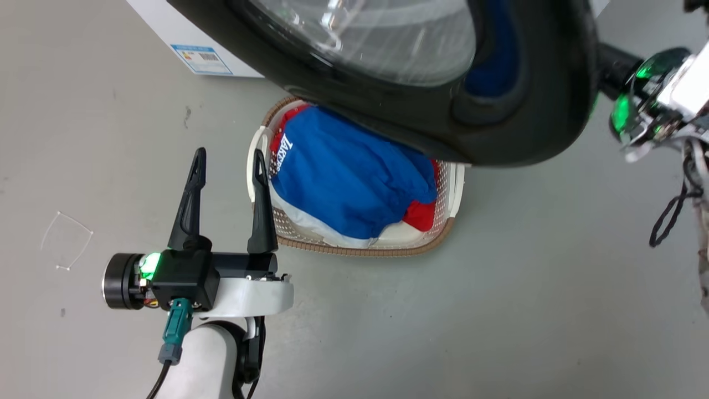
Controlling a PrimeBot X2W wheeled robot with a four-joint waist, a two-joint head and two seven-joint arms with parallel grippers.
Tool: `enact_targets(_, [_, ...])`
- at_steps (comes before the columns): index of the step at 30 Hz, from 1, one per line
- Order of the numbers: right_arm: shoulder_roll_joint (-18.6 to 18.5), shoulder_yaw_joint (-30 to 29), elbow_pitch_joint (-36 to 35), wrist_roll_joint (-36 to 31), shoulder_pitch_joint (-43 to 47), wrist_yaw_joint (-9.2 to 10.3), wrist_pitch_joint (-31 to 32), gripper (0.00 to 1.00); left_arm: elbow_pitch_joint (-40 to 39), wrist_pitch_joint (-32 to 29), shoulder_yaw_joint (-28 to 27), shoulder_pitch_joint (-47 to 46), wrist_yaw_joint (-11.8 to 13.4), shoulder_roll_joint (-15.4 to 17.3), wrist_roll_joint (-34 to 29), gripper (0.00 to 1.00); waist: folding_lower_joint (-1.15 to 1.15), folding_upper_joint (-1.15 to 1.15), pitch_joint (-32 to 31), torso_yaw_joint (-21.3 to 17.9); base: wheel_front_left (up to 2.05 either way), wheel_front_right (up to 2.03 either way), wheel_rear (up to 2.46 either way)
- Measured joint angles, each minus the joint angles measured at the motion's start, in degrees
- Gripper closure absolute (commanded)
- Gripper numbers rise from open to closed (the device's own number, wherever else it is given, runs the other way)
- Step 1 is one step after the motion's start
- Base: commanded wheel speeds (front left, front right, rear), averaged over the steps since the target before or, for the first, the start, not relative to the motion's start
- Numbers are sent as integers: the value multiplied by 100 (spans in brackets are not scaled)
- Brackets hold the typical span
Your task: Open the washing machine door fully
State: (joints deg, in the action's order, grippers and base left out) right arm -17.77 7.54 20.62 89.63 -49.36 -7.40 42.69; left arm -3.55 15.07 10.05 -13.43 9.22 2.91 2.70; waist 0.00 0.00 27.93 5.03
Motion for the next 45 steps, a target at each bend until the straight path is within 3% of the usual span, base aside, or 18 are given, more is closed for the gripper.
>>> enact_targets(23, [289, 727, -1270, 116, 1896, 0, 654, 100, 172, 0, -26, 563, -57, 1, 8, 0, 0, 0, -1085, 91, 0, 0, 0])
enact_targets(45, [958, 1111, -1389, 188, 3062, -1, 613, 100, 300, 0, -16, 1009, -65, 1, 15, 0, -1, 0, -1775, 203, 0, 0, 0])
